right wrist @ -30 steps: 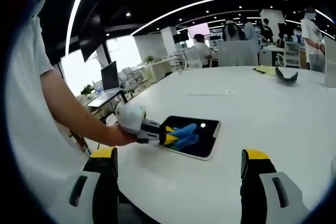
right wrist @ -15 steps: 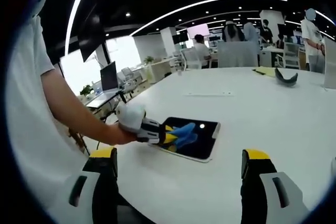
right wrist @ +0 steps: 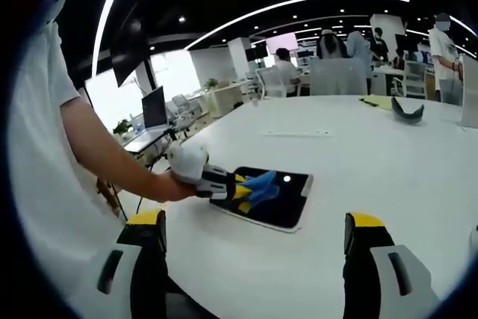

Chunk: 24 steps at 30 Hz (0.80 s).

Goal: Wipe the mirror surface with the cleaning cloth until all visible marks leave the cleaned area.

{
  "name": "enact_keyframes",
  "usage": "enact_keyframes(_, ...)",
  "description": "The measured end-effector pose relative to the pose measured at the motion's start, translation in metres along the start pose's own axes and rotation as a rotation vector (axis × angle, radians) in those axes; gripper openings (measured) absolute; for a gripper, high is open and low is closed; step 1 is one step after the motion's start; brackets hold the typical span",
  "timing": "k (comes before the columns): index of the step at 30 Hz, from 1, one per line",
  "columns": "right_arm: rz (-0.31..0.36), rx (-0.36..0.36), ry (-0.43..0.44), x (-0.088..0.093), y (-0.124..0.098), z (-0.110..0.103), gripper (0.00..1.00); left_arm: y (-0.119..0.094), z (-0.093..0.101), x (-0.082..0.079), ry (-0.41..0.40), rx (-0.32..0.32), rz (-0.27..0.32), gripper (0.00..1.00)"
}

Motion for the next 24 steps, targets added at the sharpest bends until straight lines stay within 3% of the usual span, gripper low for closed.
enact_keyframes(24,-0.016,0.012,-0.002,-0.002,0.003,0.003,1.00,0.008,-0.032,0.001,0.011,-0.017,-0.003,0.07)
Point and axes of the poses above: the point that each gripper's makers call its tool centre point, and the gripper's own axes: y roughly forward along the fingers, z roughly to its right, x roughly out of its underside, the point moved 5 cm from there along -y, roughly backward along the fingers, and after that the axes turned 3 degrees about y, right-handed, at the moved point
